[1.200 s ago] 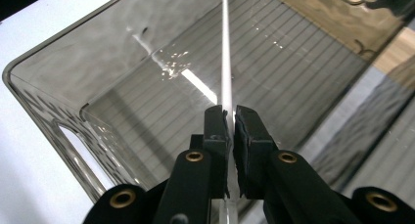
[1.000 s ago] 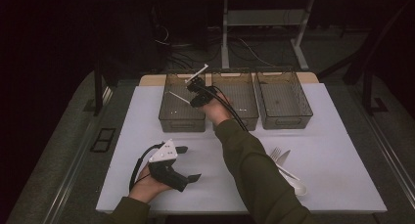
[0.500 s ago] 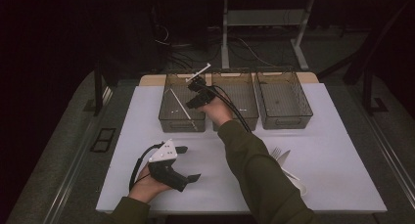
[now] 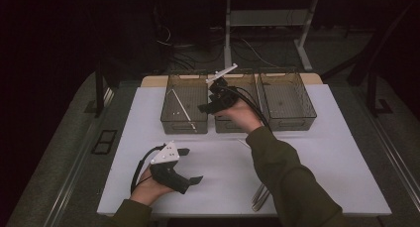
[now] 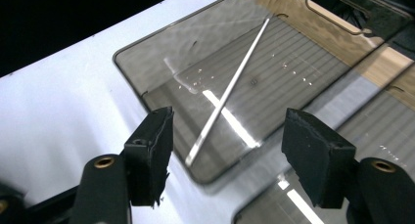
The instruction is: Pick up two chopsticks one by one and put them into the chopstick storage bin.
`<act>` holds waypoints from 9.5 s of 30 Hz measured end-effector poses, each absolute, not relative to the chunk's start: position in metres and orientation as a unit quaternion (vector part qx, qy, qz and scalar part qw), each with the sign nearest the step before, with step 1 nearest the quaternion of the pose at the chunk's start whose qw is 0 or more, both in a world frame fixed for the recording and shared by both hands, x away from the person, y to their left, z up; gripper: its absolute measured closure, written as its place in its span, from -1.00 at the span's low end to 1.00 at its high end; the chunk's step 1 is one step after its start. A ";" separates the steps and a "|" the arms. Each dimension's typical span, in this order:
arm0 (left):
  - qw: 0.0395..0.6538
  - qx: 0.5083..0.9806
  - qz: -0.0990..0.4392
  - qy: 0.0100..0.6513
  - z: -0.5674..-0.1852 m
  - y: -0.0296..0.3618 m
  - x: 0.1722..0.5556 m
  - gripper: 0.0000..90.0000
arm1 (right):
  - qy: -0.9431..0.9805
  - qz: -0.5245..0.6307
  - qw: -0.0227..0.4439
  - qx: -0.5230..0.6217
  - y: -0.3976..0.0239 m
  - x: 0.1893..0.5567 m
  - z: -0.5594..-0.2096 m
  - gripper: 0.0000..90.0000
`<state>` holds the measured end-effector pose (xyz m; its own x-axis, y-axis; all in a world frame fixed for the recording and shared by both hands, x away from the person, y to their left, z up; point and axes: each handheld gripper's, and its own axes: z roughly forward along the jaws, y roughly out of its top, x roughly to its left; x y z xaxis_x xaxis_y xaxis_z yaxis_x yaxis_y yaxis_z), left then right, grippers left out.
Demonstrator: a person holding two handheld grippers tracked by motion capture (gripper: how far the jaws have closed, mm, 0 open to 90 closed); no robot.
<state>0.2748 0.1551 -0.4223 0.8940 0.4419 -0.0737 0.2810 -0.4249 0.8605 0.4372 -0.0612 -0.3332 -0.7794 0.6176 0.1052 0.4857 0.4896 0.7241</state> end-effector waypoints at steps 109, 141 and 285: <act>0.472 0.848 0.087 0.228 -0.427 0.156 0.272 -1.00 | 0.878 0.304 0.079 0.361 -0.283 0.273 -0.441 0.70; 0.475 0.845 0.085 0.231 -0.428 0.156 0.273 -1.00 | 0.859 0.338 0.084 0.376 -0.293 0.272 -0.424 0.86; 0.498 0.835 0.079 0.222 -0.425 0.155 0.272 -1.00 | 0.866 0.280 0.107 0.401 0.009 0.485 -0.367 0.76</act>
<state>0.2717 0.1547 -0.4248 0.8886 0.4497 -0.0900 0.2929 -0.4053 0.8660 0.4849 0.0090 -0.3671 -0.6552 0.7543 0.0402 0.6349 0.5211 0.5704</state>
